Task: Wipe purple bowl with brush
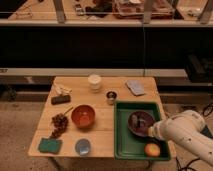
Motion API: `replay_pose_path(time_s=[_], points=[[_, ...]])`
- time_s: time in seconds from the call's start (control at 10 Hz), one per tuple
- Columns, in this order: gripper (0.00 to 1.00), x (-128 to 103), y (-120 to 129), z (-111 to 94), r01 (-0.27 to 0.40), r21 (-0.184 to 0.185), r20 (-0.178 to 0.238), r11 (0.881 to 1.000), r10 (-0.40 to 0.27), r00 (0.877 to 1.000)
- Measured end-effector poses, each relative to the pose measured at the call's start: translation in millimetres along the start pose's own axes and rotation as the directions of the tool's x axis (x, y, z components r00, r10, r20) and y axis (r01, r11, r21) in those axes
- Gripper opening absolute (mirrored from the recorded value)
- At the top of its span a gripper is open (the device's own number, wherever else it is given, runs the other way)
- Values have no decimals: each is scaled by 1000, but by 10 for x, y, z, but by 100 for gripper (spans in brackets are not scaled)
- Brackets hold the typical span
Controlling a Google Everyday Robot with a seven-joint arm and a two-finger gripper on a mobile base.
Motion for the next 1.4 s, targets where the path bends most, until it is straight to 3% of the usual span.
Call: replay_pose_path(time_s=[0.2, 0.5, 0.9, 1.1, 1.4], points=[[0, -149, 5, -49, 35, -11, 14, 999, -35, 999], [0, -225, 259, -115, 34, -49, 22, 998, -33, 999], [0, -109, 672, -235, -52, -84, -9, 995, 51, 999], [0, 85, 676, -155, -80, -90, -20, 993, 79, 997], [0, 252, 408, 59, -58, -89, -6, 994, 58, 998]])
